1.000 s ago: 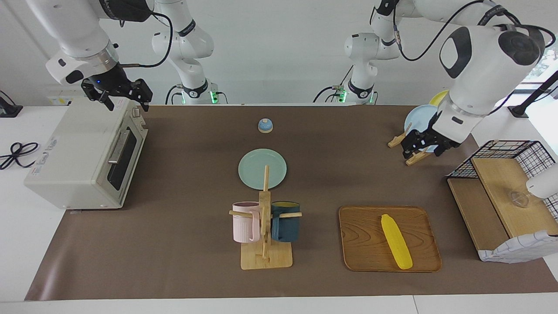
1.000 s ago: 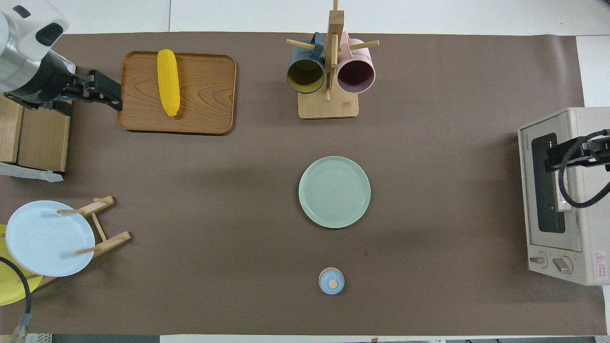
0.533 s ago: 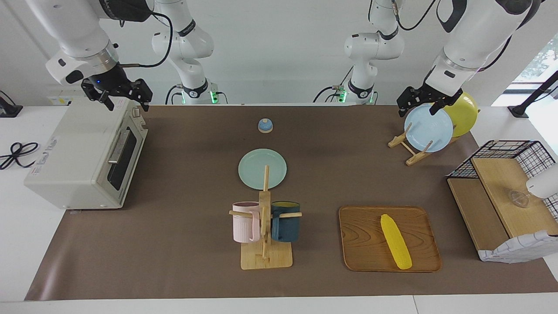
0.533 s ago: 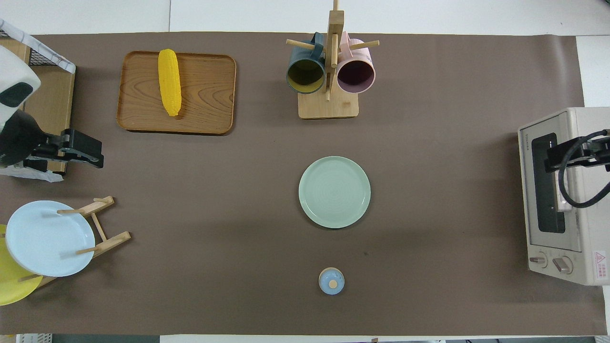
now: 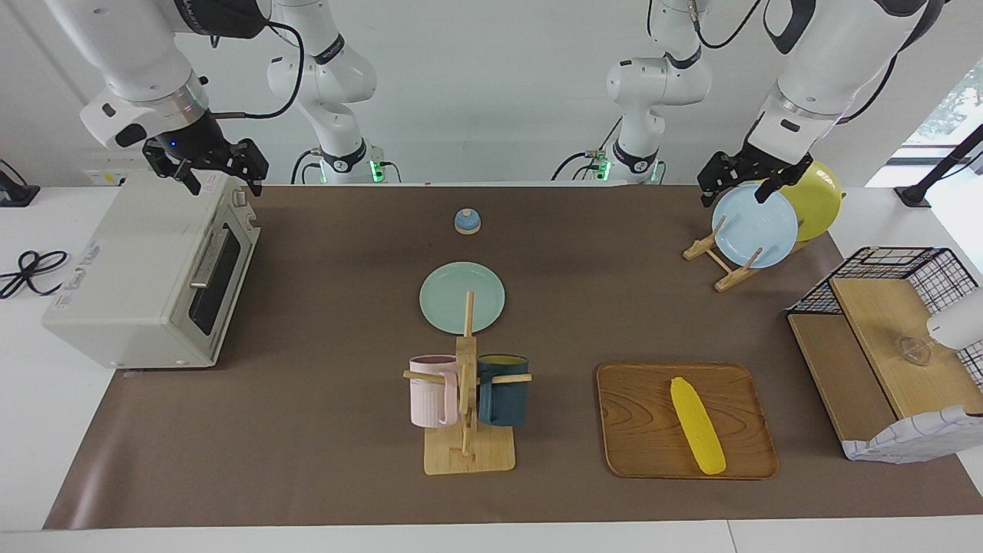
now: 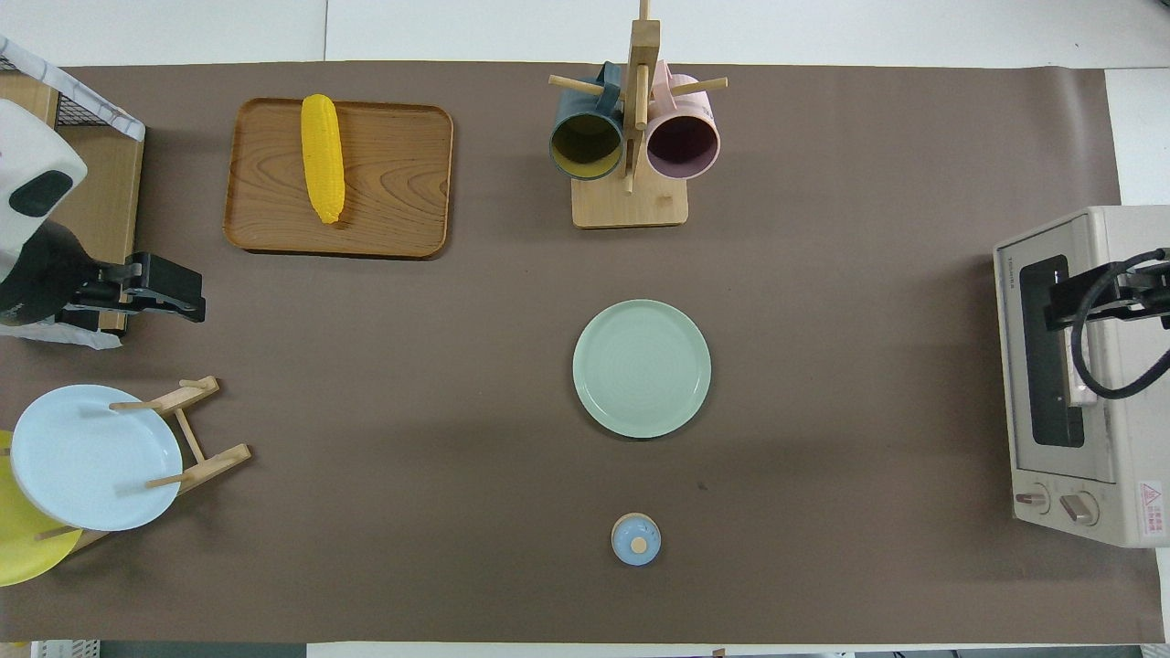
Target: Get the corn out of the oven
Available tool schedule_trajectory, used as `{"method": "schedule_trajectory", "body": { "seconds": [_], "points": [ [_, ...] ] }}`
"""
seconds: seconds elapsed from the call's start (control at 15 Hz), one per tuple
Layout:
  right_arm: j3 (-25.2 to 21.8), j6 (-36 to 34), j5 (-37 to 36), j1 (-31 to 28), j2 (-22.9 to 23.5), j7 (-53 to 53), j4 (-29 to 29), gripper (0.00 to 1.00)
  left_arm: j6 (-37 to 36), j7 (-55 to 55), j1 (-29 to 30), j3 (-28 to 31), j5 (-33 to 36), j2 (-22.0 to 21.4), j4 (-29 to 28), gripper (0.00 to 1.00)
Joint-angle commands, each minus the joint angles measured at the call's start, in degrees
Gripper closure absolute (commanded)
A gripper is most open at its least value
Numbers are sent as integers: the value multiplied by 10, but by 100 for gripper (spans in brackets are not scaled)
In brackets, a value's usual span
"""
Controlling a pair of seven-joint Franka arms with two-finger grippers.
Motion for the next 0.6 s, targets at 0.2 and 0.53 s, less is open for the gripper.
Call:
{"method": "schedule_trajectory", "body": {
  "seconds": [0.2, 0.53],
  "points": [
    [-3, 3, 16, 2, 3, -18, 8, 0, -7, -9, 28, -27, -1, 8, 11, 0],
    [-4, 3, 16, 0, 3, -18, 8, 0, -7, -9, 31, -27, -1, 7, 9, 0]
  ]
}}
